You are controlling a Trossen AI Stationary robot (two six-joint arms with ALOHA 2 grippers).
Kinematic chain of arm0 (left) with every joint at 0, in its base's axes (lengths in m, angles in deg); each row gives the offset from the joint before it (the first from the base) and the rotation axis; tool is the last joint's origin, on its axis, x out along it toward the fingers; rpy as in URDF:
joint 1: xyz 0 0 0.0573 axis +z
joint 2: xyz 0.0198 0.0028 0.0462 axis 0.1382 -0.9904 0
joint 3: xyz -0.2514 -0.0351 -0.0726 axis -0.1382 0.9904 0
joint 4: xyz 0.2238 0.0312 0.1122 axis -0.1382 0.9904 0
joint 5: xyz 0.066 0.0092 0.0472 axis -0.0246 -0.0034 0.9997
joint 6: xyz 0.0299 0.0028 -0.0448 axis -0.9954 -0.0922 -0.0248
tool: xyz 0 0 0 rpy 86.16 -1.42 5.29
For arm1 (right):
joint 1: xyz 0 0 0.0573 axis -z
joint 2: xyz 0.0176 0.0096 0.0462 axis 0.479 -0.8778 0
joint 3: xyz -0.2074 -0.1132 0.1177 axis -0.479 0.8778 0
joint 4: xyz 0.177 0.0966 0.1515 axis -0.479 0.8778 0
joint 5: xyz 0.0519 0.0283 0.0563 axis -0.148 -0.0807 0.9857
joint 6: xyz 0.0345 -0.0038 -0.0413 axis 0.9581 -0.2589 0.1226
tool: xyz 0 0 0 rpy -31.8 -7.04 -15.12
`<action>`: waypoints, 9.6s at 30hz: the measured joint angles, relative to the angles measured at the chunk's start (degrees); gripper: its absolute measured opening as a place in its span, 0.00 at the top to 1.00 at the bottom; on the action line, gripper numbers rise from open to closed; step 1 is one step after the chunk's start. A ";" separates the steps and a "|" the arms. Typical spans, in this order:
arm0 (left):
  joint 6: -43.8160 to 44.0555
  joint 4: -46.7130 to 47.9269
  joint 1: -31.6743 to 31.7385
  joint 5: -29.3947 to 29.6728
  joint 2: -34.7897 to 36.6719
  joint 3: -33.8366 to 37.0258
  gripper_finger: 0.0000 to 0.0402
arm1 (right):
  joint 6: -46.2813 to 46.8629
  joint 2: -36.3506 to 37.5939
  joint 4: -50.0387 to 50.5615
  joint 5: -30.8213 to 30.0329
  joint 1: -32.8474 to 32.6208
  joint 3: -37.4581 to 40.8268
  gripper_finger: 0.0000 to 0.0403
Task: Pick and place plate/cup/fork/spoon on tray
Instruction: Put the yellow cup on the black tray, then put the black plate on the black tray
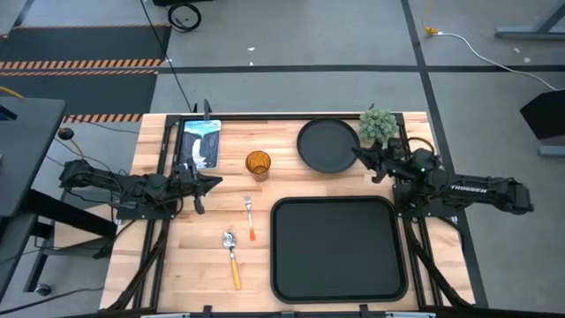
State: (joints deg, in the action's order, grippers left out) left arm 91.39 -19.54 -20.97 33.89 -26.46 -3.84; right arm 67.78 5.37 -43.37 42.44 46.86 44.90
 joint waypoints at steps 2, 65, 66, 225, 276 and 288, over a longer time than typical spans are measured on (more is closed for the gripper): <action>-0.02 0.00 -0.01 0.00 -0.01 -0.01 0.97 | -1.72 -2.66 1.19 0.94 0.00 -3.23 0.96; -0.01 0.00 0.00 0.01 0.01 -0.01 0.97 | -49.23 -93.30 53.49 -5.47 -11.79 -87.46 0.59; 0.00 0.09 -0.01 -0.02 0.01 0.00 0.97 | -49.50 -93.58 53.28 -5.32 -11.44 -87.76 0.59; 0.01 -0.85 0.00 0.01 -0.43 -0.01 0.97 | 50.26 -36.88 102.11 -8.35 -58.93 -39.56 0.70; -0.03 -0.85 -0.01 0.01 -0.41 0.00 0.97 | -30.80 -72.52 68.25 -12.03 -6.16 -50.76 0.70; -0.03 -0.83 -0.01 -0.01 -0.41 0.00 0.97 | -34.41 -76.56 66.89 -16.00 -6.06 -50.76 0.71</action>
State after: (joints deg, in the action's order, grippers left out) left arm 91.36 -20.37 -20.98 33.88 -26.86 -3.84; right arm 33.37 -71.19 23.52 26.44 40.80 -5.86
